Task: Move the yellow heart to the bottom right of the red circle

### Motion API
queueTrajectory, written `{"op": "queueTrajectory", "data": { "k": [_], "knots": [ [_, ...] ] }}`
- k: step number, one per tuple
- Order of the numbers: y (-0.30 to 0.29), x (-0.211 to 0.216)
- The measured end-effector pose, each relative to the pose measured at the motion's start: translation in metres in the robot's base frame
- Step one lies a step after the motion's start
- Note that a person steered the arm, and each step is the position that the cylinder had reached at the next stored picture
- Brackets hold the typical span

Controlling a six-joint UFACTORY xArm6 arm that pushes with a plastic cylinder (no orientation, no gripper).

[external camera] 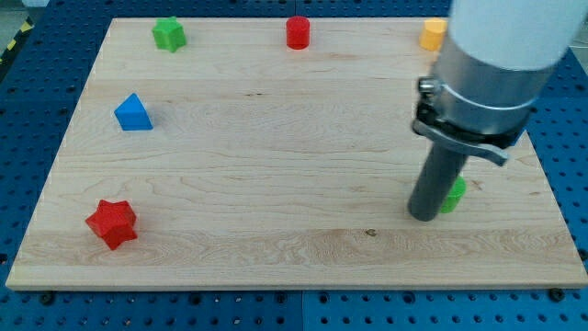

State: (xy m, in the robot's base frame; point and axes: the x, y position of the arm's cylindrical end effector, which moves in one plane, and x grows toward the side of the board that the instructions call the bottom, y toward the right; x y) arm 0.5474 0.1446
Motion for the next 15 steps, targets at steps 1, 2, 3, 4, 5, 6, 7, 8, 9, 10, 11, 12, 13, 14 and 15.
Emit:
{"op": "queueTrajectory", "data": {
  "k": [1,2,3,4,5,6,7,8,9,10,11,12,13,14,15],
  "knots": [
    [-0.019,-0.014],
    [-0.009,-0.041],
    [0.032,-0.04],
    [0.068,-0.01],
    [0.079,0.01],
    [0.05,-0.009],
    [0.001,-0.051],
    [-0.015,-0.117],
    [0.008,-0.159],
    [0.047,-0.165],
    [0.095,-0.165],
    [0.155,-0.178],
    [0.196,-0.217],
    [0.18,-0.246],
    [0.125,-0.248]
  ]
}}
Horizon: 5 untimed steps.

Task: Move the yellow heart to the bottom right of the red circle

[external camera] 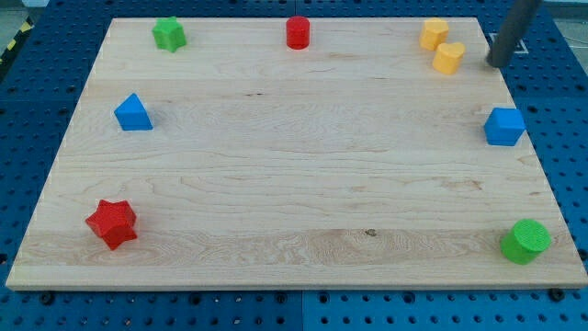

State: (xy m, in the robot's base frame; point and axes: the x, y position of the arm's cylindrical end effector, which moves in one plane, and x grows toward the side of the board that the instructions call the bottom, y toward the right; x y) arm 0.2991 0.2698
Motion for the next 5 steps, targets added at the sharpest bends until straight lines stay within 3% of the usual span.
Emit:
{"op": "queueTrajectory", "data": {
  "k": [2,5],
  "knots": [
    [-0.089,0.0],
    [-0.131,-0.05]
  ]
}}
